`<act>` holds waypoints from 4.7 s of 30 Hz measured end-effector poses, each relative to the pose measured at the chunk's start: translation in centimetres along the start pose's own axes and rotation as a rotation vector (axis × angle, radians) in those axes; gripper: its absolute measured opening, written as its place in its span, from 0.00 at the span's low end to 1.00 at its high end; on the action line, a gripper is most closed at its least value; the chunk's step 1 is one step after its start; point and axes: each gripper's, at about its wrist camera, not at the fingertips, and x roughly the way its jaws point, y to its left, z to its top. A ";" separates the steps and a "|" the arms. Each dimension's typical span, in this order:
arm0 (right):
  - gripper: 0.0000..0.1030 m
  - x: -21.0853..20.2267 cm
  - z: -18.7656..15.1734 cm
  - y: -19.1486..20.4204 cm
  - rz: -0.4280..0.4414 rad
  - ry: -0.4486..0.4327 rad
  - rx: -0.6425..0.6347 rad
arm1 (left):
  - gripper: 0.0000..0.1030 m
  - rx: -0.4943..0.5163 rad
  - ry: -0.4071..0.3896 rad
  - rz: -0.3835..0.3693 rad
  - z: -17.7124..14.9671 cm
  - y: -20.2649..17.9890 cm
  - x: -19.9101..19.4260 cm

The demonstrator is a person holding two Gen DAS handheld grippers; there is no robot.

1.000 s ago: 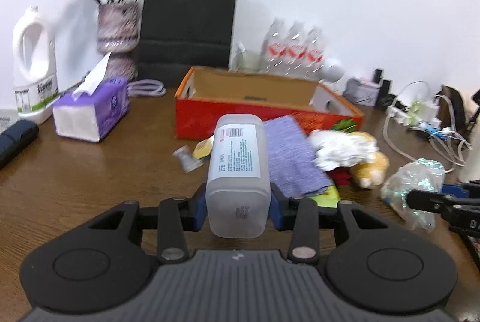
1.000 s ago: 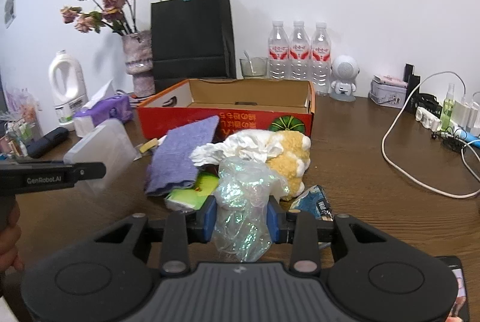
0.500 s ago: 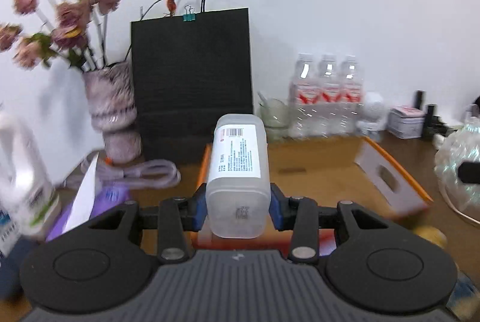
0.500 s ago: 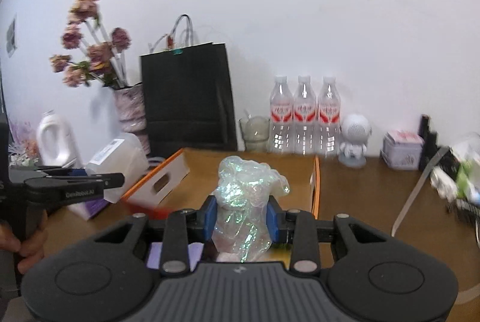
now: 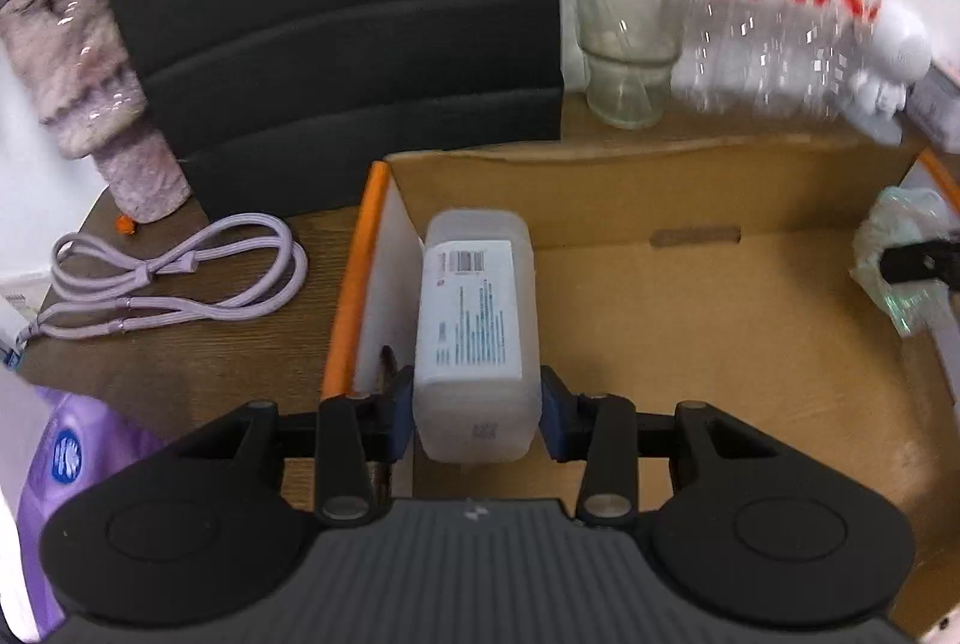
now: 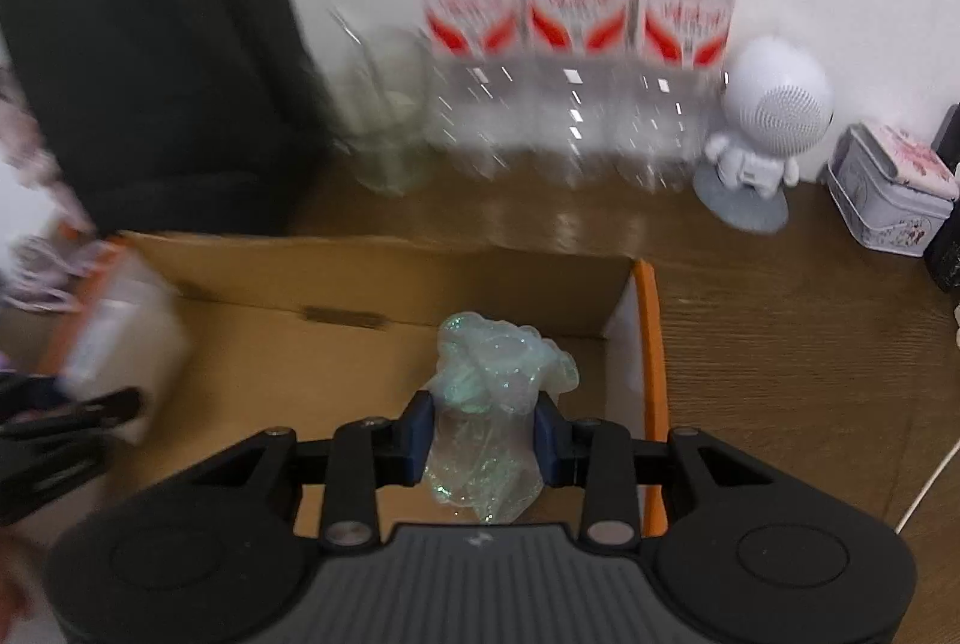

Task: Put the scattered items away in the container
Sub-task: 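Carry both items over the box and open both tools to drop them, then grasp the purple pouch with the left tool while the right tool grasps the snack packet, then carry the pouch and snack packet into the box and release both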

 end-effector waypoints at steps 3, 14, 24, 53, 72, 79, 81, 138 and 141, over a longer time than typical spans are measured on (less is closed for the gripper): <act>0.37 1.8 0.6 0.8 -0.049 0.050 -0.055 | 0.43 0.028 0.050 0.012 0.6 -0.6 0.3; 0.71 -7.3 3.5 1.2 -0.072 0.049 -0.011 | 0.77 -0.089 0.147 -0.118 4.7 4.1 -8.2; 0.85 -20.7 0.1 2.1 -0.070 -0.039 0.014 | 0.93 -0.113 0.108 -0.149 2.8 5.4 -19.2; 0.97 -23.2 -29.4 2.9 0.098 -0.630 0.050 | 1.00 -0.309 -0.549 -0.198 -29.0 3.3 -26.5; 0.91 -22.0 -43.1 0.3 0.020 -0.586 0.055 | 1.00 -0.054 -0.528 -0.202 -35.0 -1.6 -23.9; 0.72 -17.7 -36.6 -0.9 -0.027 -0.481 0.007 | 0.73 -0.072 -0.338 -0.303 -24.4 -1.0 -16.3; 0.66 -16.7 -35.4 -1.1 -0.034 -0.451 0.007 | 0.64 -0.138 -0.255 -0.354 -23.0 -0.7 -14.0; 0.07 -16.5 -10.4 -1.8 0.363 -0.525 0.326 | 0.03 0.298 -0.350 -0.479 -1.8 -0.5 -15.0; 0.07 -10.5 -4.9 -1.4 0.313 -0.382 0.343 | 0.03 0.268 -0.247 -0.442 0.7 -0.8 -8.8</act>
